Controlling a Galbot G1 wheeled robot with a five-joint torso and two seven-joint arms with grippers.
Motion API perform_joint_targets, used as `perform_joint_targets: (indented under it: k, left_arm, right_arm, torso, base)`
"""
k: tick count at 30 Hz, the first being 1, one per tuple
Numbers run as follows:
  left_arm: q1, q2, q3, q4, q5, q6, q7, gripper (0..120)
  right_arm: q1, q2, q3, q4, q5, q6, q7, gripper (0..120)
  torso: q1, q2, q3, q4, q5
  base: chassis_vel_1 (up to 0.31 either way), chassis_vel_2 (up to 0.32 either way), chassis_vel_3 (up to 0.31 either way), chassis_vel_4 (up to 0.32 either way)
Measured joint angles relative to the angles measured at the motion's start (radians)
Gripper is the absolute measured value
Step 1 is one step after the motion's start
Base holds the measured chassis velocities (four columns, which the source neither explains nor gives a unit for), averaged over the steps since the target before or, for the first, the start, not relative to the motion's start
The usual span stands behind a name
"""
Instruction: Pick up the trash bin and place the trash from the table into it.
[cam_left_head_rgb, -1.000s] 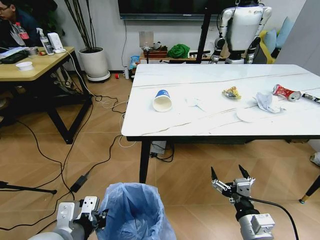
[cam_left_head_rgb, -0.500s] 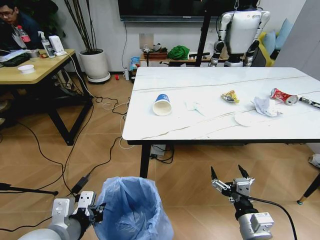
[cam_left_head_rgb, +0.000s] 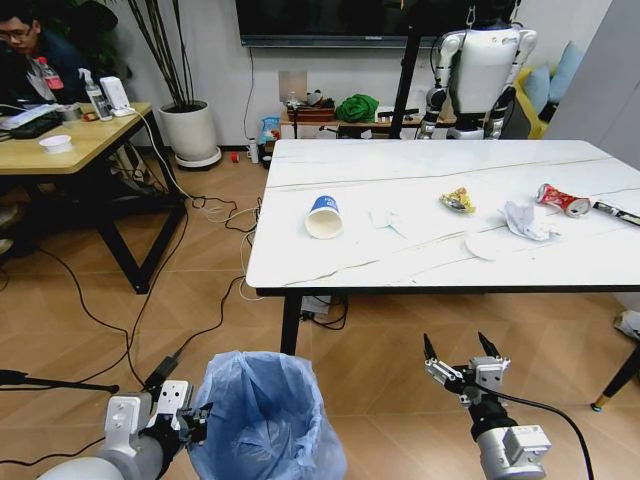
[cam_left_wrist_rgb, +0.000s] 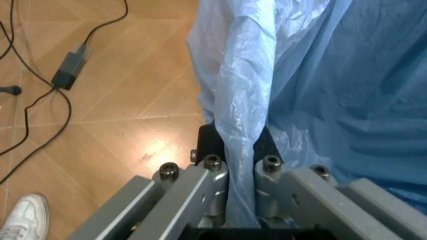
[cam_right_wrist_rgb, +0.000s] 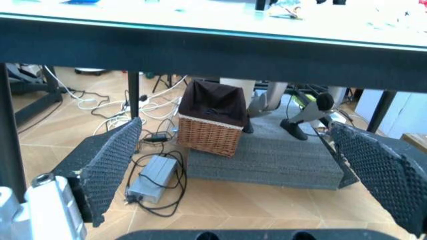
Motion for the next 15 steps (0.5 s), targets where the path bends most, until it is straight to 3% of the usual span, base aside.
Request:
perform_joint_targets:
  k: [15]
  left_arm:
    - [0.009, -0.017, 0.014, 0.000, 0.037, 0.000, 0.016, 0]
  right_arm:
    - [-0.008, 0.000, -0.001, 0.006, 0.010, -0.001, 0.001, 100]
  torso:
    - [0.029, 0.070, 0.041, 0.0000, 0.0000]
  base:
    - [0.000, 0.000, 0.000, 0.000]
